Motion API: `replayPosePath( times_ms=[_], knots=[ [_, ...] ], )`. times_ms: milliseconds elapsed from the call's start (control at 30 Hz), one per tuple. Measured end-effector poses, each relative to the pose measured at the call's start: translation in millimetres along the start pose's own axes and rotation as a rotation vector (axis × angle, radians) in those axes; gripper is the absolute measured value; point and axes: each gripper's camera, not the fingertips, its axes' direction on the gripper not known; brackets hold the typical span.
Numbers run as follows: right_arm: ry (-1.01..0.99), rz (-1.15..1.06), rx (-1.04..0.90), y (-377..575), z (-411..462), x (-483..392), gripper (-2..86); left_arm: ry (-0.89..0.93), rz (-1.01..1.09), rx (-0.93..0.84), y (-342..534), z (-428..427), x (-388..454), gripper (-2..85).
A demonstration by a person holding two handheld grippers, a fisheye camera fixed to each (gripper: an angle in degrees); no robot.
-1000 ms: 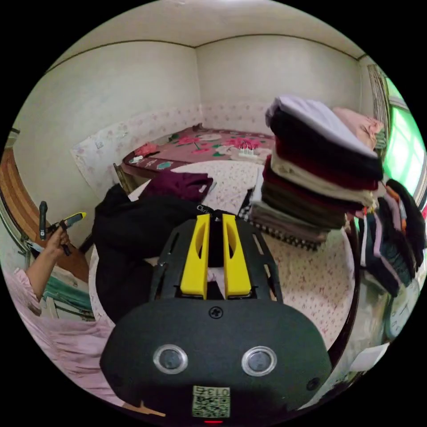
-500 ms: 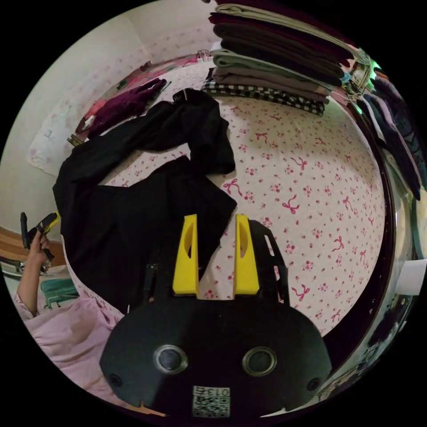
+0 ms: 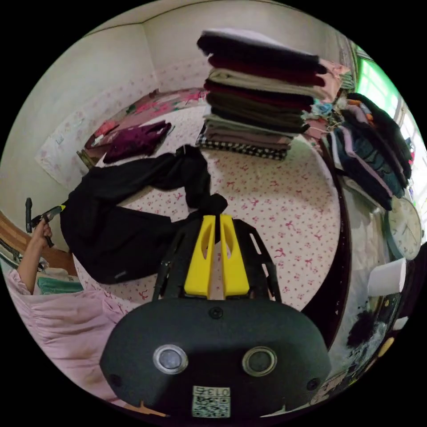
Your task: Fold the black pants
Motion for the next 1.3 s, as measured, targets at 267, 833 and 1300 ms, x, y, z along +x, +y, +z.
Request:
replayPosePath(
  times_ms=[267, 833, 1300],
  knots=[
    [-0.056, 0.259, 0.091, 106, -51, 94, 2.2, -0.030, -0.016, 0.105, 47, -74, -30, 0.5],
    [0.047, 0.365, -0.088, 185, -21, 137, 3.2, 0.007, -0.050, -0.206, 108, 1, -57, 1.6],
    [0.144, 0.277, -0.071, 134, -13, 103, 6.4, 0.095, -0.338, -0.027, 55, 15, -131, 11.6]
  ],
)
